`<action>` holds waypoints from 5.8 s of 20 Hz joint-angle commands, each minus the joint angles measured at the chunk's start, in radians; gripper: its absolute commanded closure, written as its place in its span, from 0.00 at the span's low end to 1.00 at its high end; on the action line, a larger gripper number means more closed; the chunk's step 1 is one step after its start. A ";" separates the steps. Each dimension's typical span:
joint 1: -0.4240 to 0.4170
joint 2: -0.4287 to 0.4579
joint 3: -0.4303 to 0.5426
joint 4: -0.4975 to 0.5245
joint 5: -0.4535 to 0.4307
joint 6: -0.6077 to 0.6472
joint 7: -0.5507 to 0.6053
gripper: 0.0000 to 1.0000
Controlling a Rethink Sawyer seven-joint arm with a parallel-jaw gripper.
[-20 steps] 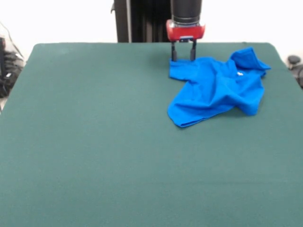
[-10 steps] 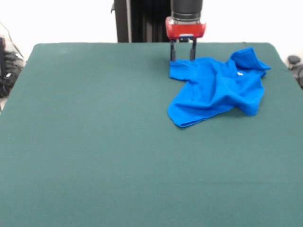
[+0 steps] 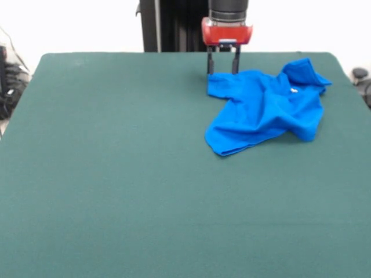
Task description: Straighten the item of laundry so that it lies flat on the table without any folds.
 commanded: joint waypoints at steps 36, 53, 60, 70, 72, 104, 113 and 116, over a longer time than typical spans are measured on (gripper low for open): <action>0.046 0.256 0.003 -0.233 0.093 -0.118 0.226 0.00; 0.051 0.342 0.016 -0.296 0.088 -0.195 0.222 1.00; 0.056 0.344 0.011 -0.294 0.084 -0.224 0.227 1.00; 0.076 0.324 -0.004 -0.288 0.116 -0.196 0.214 1.00; 0.070 0.320 -0.003 -0.291 0.105 -0.186 0.207 1.00; -0.220 0.086 0.096 -0.242 -0.223 0.203 0.058 1.00; -0.239 -0.100 0.126 -0.133 -0.217 0.353 0.086 1.00; -0.242 -0.139 0.136 -0.115 -0.217 0.380 0.095 1.00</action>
